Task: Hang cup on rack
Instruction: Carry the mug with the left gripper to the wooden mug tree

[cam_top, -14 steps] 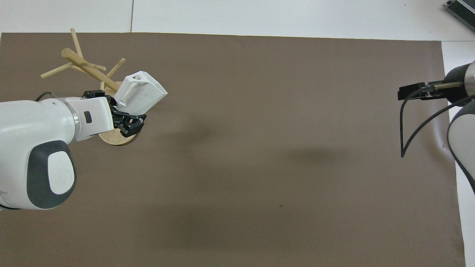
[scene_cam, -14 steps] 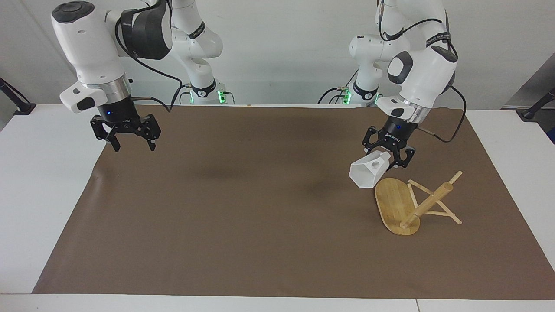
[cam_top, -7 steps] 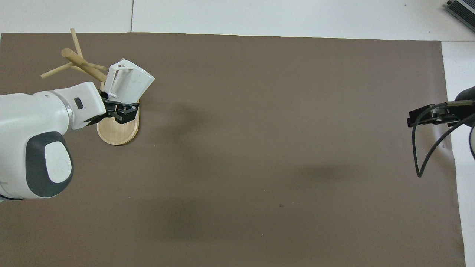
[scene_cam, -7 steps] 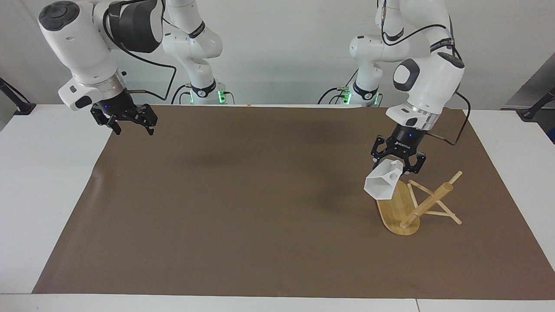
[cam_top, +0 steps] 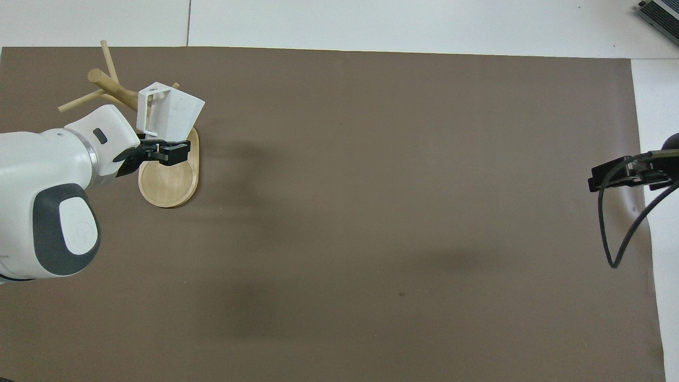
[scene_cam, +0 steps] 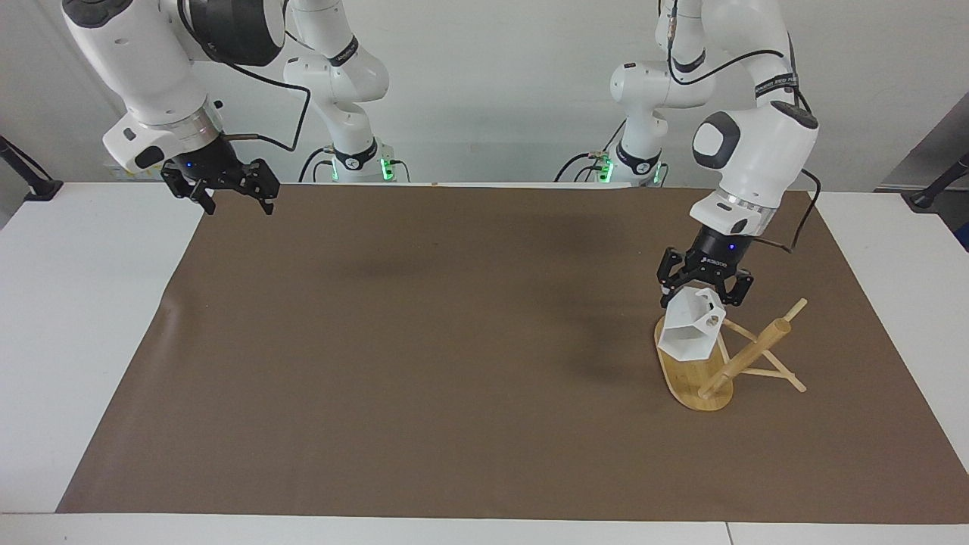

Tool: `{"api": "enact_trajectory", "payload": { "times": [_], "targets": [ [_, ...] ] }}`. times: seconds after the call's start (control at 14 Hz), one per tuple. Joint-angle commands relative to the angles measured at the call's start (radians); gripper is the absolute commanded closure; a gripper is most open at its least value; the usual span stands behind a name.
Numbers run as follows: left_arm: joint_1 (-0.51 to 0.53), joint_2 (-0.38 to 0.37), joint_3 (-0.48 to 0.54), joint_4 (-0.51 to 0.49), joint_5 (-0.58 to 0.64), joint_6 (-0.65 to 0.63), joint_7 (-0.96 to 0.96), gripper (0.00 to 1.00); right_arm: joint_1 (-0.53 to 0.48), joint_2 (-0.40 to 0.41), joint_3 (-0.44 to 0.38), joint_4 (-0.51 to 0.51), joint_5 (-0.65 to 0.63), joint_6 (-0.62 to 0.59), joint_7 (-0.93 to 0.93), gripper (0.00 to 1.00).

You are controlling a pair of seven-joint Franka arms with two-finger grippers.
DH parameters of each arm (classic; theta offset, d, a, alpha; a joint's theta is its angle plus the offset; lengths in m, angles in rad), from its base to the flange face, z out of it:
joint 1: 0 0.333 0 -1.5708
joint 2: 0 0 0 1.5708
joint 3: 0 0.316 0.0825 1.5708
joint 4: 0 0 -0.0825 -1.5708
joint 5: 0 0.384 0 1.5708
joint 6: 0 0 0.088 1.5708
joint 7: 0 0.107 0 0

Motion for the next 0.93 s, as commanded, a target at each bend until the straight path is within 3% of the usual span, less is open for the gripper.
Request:
{"api": "enact_trajectory", "payload": {
  "times": [0.0,0.36,0.86],
  "targets": [
    [0.007,0.009,-0.008,-0.002,0.025,0.017,-0.147,1.00,-0.007,-0.009,0.001,-0.006,0.001,-0.008,0.004,0.00],
    [0.007,0.008,-0.009,-0.006,0.026,-0.009,-0.395,1.00,-0.007,-0.024,-0.009,-0.035,0.001,-0.005,0.007,0.00],
    [0.027,0.038,-0.009,0.036,0.008,-0.003,-0.405,1.00,-0.007,-0.024,-0.009,-0.034,0.001,-0.005,0.003,0.00]
  ]
}}
